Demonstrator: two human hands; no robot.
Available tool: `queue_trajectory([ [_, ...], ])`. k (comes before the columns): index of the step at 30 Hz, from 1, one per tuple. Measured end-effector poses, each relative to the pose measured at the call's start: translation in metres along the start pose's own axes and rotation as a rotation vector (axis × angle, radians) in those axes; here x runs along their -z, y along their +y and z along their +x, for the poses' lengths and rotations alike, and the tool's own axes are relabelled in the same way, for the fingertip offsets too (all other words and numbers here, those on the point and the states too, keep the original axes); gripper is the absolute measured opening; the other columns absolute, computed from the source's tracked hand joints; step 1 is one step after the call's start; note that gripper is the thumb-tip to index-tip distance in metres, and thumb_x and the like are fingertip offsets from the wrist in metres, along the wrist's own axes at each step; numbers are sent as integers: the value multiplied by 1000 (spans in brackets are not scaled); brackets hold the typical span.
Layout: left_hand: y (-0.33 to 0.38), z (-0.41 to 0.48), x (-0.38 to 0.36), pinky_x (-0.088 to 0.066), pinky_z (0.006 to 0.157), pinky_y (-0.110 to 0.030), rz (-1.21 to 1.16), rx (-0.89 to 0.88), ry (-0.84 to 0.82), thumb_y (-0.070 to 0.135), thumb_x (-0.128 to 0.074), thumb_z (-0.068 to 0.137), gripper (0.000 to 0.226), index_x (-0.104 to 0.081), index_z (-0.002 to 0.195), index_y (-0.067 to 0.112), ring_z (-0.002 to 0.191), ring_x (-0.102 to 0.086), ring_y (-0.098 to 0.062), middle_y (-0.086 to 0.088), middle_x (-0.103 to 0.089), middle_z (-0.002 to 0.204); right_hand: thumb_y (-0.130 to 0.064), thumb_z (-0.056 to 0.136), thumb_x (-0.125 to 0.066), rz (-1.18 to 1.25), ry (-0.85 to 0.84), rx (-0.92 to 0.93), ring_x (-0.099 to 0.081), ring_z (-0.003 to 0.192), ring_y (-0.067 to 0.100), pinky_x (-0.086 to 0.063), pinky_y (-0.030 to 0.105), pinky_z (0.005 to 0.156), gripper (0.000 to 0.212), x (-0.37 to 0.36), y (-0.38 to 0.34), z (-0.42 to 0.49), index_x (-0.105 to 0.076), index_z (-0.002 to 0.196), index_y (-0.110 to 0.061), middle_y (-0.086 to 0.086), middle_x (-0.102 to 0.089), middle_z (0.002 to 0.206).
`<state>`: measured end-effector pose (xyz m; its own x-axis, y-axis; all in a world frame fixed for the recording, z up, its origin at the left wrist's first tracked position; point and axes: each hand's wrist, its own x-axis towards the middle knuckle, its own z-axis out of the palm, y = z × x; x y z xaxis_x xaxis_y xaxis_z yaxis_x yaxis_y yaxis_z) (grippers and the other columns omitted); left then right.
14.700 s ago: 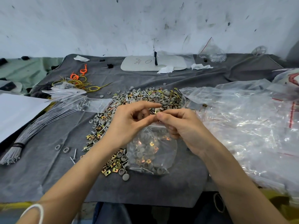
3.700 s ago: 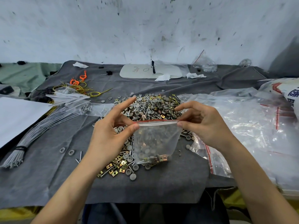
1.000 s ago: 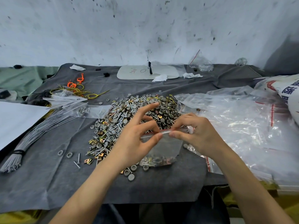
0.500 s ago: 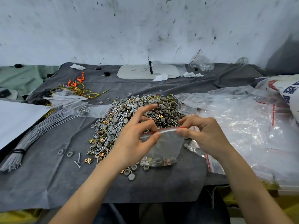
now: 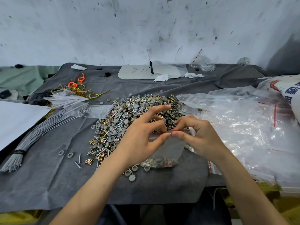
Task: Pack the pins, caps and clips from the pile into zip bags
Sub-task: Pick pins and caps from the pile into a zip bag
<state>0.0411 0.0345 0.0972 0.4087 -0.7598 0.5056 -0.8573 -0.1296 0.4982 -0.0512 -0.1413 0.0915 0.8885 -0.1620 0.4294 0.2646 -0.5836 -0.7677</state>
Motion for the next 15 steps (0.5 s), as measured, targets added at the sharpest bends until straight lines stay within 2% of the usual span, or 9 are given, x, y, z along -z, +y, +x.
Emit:
queue_trajectory([
  [2, 0, 0, 1, -48, 96, -40, -23, 3, 12, 47, -54, 90, 38, -62, 75, 13, 117, -51, 0, 23, -39, 142, -38, 69, -70, 9, 10, 5, -59, 95, 7, -43, 26, 90, 6, 1, 1, 1, -66, 70, -34, -8, -66, 79],
  [6, -3, -3, 2, -49, 93, -39, -83, 20, 21, 49, -56, 88, 35, -52, 67, 21, 116, -54, -5, 18, -45, 136, -36, 61, -75, 59, 14, -13, -59, 93, -2, -43, 12, 83, 9, 5, 3, 2, -67, 65, -35, -12, -65, 80],
  [8, -6, -7, 3, -48, 94, -38, -119, 35, -3, 47, -55, 88, 37, -56, 68, 15, 116, -54, -6, 14, -46, 135, -36, 57, -77, 72, 32, -36, -59, 92, -3, -43, 11, 81, 13, 6, 5, 2, -66, 61, -32, -9, -65, 81],
  [11, -11, -13, 7, -45, 96, -32, -171, 48, -48, 43, -54, 90, 40, -61, 73, 7, 117, -52, -5, 10, -46, 134, -36, 52, -80, 84, 56, -77, -59, 89, 3, -46, 18, 81, 23, 6, 11, 0, -60, 55, -24, -3, -62, 80],
  [13, -13, -17, 11, -45, 95, -28, -181, 63, -63, 37, -59, 93, 36, -60, 73, 7, 117, -52, -5, 8, -46, 134, -36, 52, -80, 94, 61, -88, -59, 89, 2, -47, 20, 80, 27, 7, 14, -2, -58, 54, -21, -4, -62, 80],
  [15, -15, -19, 14, -47, 93, -28, -196, 99, -64, 29, -60, 92, 29, -61, 73, 7, 119, -52, -9, 9, -46, 134, -36, 53, -80, 99, 78, -101, -59, 89, -1, -46, 16, 80, 31, 9, 18, -2, -57, 55, -15, -6, -63, 82],
])
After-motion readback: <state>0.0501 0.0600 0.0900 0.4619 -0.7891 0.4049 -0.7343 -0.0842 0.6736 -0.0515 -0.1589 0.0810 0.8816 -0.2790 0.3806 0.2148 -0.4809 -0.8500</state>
